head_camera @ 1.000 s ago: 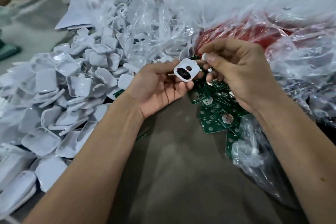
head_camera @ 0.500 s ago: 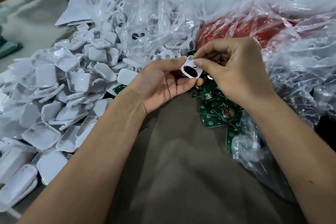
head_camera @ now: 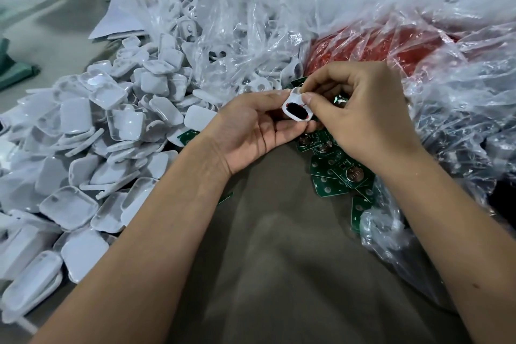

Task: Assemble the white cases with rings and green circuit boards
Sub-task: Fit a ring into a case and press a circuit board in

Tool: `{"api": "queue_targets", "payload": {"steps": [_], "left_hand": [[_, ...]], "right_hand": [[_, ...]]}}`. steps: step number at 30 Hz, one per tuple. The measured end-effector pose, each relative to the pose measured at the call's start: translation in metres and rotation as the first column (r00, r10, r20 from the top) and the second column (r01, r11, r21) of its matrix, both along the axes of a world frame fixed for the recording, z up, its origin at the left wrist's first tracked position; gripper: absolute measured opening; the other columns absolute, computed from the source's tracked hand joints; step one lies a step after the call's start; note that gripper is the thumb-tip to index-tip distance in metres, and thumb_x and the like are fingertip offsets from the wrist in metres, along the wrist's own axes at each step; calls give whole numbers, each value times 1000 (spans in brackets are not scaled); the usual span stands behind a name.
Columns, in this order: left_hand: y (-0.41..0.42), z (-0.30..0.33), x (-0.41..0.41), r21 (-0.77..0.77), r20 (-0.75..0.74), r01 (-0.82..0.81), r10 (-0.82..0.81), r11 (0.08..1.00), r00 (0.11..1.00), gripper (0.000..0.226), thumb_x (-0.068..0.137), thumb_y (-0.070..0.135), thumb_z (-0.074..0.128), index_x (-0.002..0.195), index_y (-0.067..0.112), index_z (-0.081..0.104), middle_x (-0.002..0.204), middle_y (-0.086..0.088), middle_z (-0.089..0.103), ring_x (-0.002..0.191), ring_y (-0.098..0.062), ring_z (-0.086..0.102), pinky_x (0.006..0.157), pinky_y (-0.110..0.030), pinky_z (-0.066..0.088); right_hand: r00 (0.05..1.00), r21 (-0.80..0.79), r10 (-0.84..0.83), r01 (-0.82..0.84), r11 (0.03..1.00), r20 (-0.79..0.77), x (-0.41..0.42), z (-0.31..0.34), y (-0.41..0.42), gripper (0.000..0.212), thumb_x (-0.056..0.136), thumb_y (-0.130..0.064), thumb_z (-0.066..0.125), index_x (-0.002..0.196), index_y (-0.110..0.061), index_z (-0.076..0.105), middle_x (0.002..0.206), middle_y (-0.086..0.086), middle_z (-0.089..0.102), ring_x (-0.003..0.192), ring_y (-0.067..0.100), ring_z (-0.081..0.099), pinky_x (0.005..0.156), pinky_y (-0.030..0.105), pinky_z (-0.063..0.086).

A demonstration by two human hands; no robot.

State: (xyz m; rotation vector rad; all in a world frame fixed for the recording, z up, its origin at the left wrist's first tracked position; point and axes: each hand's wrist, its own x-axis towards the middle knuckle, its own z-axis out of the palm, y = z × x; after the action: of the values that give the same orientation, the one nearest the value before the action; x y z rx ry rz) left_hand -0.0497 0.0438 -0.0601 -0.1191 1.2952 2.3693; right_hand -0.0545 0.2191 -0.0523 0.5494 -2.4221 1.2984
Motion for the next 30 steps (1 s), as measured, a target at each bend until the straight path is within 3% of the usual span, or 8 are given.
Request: {"api": "queue_targets", "payload": {"steps": [3,10,18,24,27,30], "left_hand": [[0,-1,-1,4,-10,9,-9,1000,1000,23,103,6,46,112,-8,63,96,-24,71,79,-35,74,68,-27,62],[-1,-3,0,-34,-38,35,-36,999,999,24,100,6,50,107,-6,68,95,-24,73,79,-35,75,69,-28,63],[1,-2,1,-99,-51,30,-35,995,998,25,103,7,47,106,-4,69,92,-20,73,74,-31,74,68,-26,62],[1,-2,2,-130,-77,49,-59,990,995,30,104,7,43,121,-7,64,90,-19,73,73,-29,73,66,-24,61],[1,-2,3,-130,-79,54,-65,990,995,31,104,7,43,122,-7,64,92,-20,74,75,-30,74,66,-25,60],[0,-3,2,-111,-77,64,-72,992,994,34,100,9,49,126,-8,62,100,-24,74,80,-32,75,70,-26,62]], "right_hand": [[999,2,-35,35,999,-6,1,-1,-2,6,87,-12,80,88,-18,81,77,-15,72,71,4,68,64,11,51],[989,-68,-35,45,997,140,-3,-2,4,6,85,-13,85,85,-16,80,72,-5,73,60,10,71,56,27,61],[973,-142,33,0,990,226,-4,-4,5,8,85,-9,85,84,-11,77,70,-1,73,52,12,70,49,19,54],[948,-235,38,40,971,317,-6,-3,9,28,80,-4,88,95,-9,65,86,14,70,62,20,71,51,31,60],[935,-279,69,33,960,347,-6,-2,10,23,79,-1,88,89,-6,68,85,18,72,63,24,73,54,34,62],[951,-275,53,34,961,304,-6,-2,10,17,81,1,86,83,-6,71,77,12,74,60,24,74,58,39,64]]}}
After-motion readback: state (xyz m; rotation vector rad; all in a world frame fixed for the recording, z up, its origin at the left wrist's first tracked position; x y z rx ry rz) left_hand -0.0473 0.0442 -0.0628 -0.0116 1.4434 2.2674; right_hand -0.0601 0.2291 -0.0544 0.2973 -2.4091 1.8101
